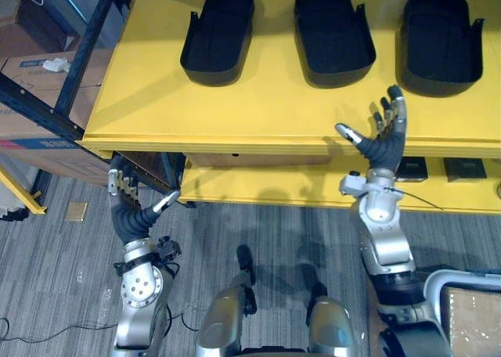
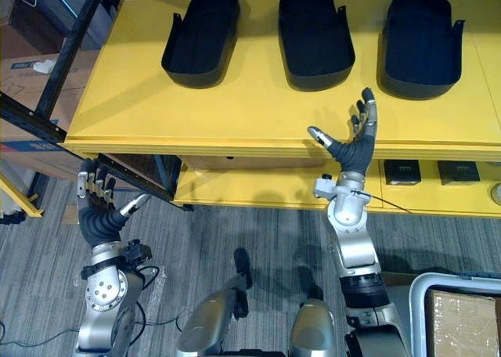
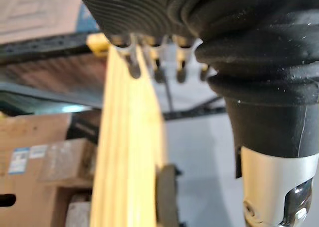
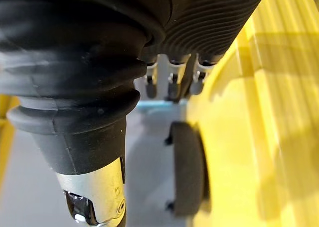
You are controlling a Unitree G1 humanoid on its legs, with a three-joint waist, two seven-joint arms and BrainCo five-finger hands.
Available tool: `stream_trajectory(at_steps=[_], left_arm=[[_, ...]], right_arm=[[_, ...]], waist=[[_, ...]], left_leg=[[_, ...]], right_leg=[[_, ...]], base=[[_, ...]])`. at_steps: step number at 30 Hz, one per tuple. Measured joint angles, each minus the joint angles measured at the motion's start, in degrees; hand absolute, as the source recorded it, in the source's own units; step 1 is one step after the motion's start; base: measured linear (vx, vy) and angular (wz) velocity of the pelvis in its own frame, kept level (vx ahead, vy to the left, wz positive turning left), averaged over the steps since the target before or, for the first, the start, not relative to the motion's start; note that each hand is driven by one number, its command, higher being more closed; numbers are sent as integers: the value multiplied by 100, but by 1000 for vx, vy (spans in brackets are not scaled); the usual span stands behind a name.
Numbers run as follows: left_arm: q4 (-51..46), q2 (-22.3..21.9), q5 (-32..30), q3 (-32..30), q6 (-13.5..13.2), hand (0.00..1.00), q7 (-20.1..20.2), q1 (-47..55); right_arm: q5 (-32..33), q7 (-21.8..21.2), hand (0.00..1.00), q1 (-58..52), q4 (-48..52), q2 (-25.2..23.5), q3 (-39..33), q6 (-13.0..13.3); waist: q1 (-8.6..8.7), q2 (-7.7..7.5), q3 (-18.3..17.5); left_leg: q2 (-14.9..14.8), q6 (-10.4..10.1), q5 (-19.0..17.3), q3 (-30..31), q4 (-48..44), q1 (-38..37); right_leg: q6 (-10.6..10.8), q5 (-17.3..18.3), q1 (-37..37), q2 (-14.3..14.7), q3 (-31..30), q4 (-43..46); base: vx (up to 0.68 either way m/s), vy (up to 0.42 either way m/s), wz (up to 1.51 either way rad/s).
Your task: Walk over and take plastic housings, then place them on the shelf
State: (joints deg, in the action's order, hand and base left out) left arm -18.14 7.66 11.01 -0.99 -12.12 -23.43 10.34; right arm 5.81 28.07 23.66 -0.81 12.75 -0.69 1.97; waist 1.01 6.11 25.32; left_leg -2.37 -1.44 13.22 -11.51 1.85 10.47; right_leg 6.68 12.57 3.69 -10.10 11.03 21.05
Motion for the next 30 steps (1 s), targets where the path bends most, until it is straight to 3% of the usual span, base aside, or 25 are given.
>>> stream_trajectory(at_steps=[6, 10, 15, 21, 30], left_arm=[[0, -146, 35, 8, -28, 0, 107, 44], [0, -146, 46, 11, -33, 0, 188, 45], [0, -147, 62, 60, -40, 0, 205, 34], [1, -149, 254, 174, -82, 0, 228, 32], [21, -134, 271, 284, -237, 0, 230, -13]], right_arm=[[6, 36, 0, 452, -492, 103, -193, -184], [30, -71, 0, 894, -1003, 416, -291, -311], [68, -232, 0, 1472, -1755, 673, -447, -303], [249, -514, 0, 2189, -2613, 1019, -421, -51], [305, -773, 0, 2645, -3241, 1218, -377, 286]], waist=[[-9, 7, 1], [-12, 17, 2], [-22, 59, -4], [-51, 250, 84], [-115, 329, 115]], left_leg=[[8, -52, 51, 64, 81, -28], [42, -64, 130, 215, 174, -25], [105, -57, 140, 303, 169, -28], [109, -66, 151, 344, 168, -27], [153, -50, 169, 476, 210, -31]], right_leg=[[-21, 58, 7, -5, 57, 77], [-2, 109, 13, -30, 176, 153], [-1, 224, 12, -85, 258, 307], [-14, 272, 17, -94, 296, 378], [-48, 481, 59, -190, 414, 622]], base=[[3, -9, 4], [19, -17, 14], [18, -24, 11], [4, -14, 3], [25, -31, 8]])
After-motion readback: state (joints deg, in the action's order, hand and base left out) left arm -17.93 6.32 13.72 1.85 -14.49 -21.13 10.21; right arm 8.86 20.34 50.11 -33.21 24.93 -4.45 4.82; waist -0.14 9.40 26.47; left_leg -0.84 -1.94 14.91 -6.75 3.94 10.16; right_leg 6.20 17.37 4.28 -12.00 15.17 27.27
